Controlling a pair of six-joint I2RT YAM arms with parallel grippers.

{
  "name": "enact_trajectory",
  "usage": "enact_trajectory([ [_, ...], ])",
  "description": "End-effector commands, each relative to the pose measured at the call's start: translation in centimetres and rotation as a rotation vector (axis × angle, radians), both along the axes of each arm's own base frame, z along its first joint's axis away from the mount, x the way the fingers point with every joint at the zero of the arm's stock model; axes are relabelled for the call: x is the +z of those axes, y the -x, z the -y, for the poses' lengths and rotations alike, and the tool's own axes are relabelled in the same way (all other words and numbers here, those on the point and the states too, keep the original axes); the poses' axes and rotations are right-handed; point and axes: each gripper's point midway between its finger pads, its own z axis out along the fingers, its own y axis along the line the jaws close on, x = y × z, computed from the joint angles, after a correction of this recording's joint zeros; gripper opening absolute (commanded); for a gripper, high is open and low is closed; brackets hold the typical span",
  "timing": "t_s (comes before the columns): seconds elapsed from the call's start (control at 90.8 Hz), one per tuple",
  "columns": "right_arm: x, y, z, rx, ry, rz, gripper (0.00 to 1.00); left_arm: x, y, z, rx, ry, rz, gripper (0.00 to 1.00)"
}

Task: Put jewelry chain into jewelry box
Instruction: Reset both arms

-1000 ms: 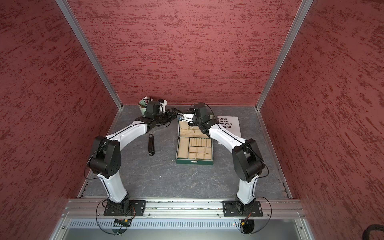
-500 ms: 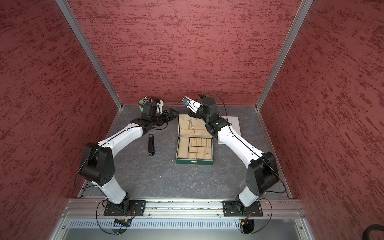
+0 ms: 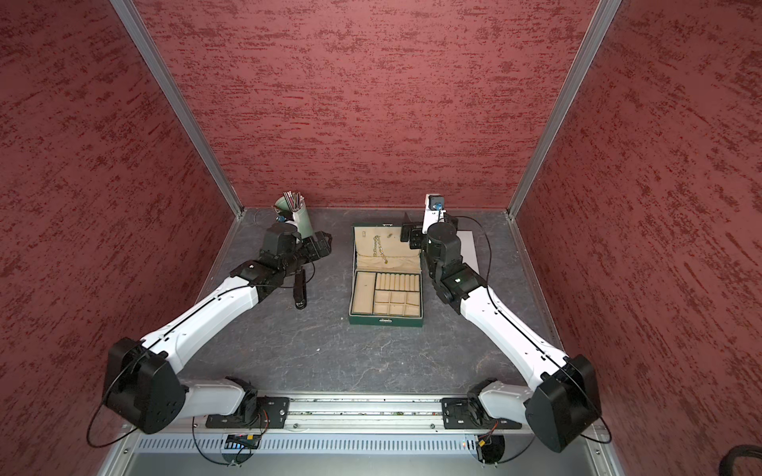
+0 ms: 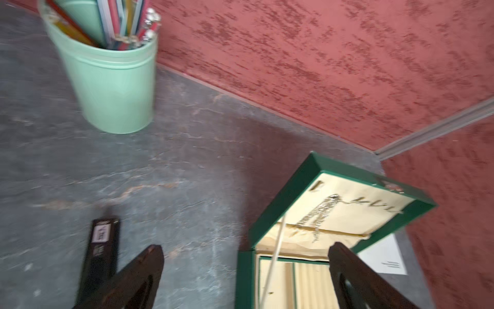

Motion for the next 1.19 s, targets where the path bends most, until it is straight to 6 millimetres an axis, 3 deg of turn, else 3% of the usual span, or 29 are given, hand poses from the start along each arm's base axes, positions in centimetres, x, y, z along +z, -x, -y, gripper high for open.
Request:
enact_trajectory([
  [0.0,-1.5,1.2,4.1,-0.213,-0.056,0.008,0.99,0.1,1.3,-3.1,0.159,-0.306,0.171,1.0],
  [0.099,-3.7,1.9,4.6,-0.212,0.019,-0.034,0.99,-0.2,2.0,-1.8,0.092,-0.441,0.284,1.0],
  [0.176,-4.4,2.2,3.8,-0.135,0.087,0.024,0.99,-1.2,2.2,-3.6,0.169,-0.415,0.271,1.0],
  [0.264,-6.2,2.6,2.9,-0.03,0.231,0.052,0.99,-2.1,1.8,-5.3,0.136,-0.354,0.26,1.0],
  [0.364,-8.1,2.9,4.9,-0.072,0.216,-0.011,0.99,-3.3,1.0,-7.1,0.028,-0.28,0.228,1.0],
  [0.54,-9.8,3.8,8.3,-0.127,0.263,0.028,0.99,-5.7,-0.8,-11.8,0.066,-0.292,0.172,1.0],
  [0.727,-13.4,4.2,11.1,-0.184,0.319,-0.028,0.99,-6.7,-2.7,-11.7,-0.033,-0.388,0.178,1.0],
  [0.937,-17.8,4.0,13.2,-0.226,0.294,-0.1,0.99,-5.8,-2.4,-12.5,-0.049,-0.404,0.279,1.0],
  [1.069,-17.8,2.7,12.1,-0.171,0.286,-0.041,0.99,-5.3,-1.8,-14.3,0.01,-0.322,0.301,1.0],
  [1.179,-17.5,2.0,12.1,-0.187,0.244,0.006,0.99,-6.8,-1.0,-14.7,0.005,-0.282,0.242,1.0],
])
